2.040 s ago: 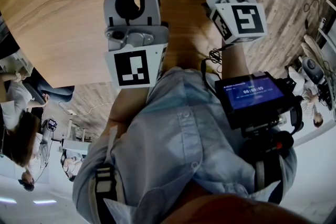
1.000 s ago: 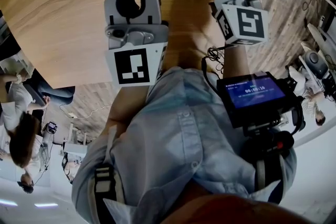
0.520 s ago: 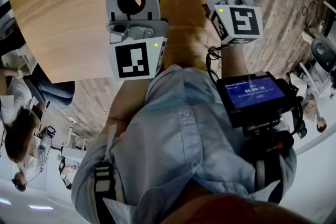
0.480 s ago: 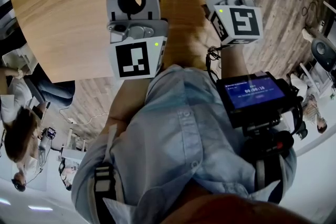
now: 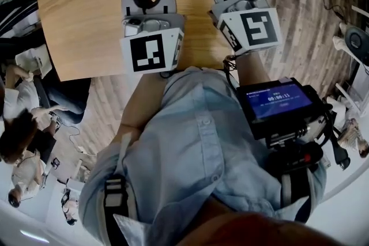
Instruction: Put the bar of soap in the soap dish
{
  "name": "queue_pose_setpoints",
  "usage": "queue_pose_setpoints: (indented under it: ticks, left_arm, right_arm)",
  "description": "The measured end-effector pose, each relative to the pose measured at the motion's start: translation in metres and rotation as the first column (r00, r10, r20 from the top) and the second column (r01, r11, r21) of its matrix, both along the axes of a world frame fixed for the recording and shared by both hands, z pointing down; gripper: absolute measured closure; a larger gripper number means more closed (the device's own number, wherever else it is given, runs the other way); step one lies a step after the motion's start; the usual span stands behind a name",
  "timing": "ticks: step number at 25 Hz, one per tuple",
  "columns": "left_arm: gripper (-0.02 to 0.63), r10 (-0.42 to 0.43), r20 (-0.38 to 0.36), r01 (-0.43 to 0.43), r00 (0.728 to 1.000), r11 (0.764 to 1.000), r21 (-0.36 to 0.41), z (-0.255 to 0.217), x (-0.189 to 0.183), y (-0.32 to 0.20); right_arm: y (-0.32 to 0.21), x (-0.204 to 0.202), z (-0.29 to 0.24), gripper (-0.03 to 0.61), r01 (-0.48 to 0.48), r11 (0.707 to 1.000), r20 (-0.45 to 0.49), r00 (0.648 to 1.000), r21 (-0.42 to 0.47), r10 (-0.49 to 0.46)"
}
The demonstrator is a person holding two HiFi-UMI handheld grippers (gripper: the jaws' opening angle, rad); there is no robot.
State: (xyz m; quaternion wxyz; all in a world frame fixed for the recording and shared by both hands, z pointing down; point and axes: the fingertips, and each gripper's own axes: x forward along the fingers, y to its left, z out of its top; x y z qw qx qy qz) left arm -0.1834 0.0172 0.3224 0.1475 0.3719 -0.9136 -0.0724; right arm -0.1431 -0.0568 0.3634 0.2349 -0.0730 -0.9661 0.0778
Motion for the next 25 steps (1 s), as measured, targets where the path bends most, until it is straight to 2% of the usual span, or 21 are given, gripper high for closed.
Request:
queue_pose_setpoints:
  ticks: [4,9,25]
  left_arm:
    - [0.604,0.030,-0.071,-0.030,0.997,0.999,-0.009,0.028,0.005,-0.011]
    - [0.604,0.021,-0.101,-0.026,0.995,0.999,-0.047,0.040,0.005,-0.007]
    - [0.604,0.015,-0.072,-0.020,0.997,0.997,-0.075,0.043,0.010,-0.005]
  right_arm:
    - [-0.001,0.009,0.012,0.571,-0.026,1.000,-0.068,0.997,0.011,0.027]
    - [0.003,0.004,0.015,0.571,-0.026,1.000,-0.061,0.998,0.004,0.026]
    - [0.010,0.007,0.015,0.572,-0.005,1.000,-0.047,0.999,-0.010,0.004]
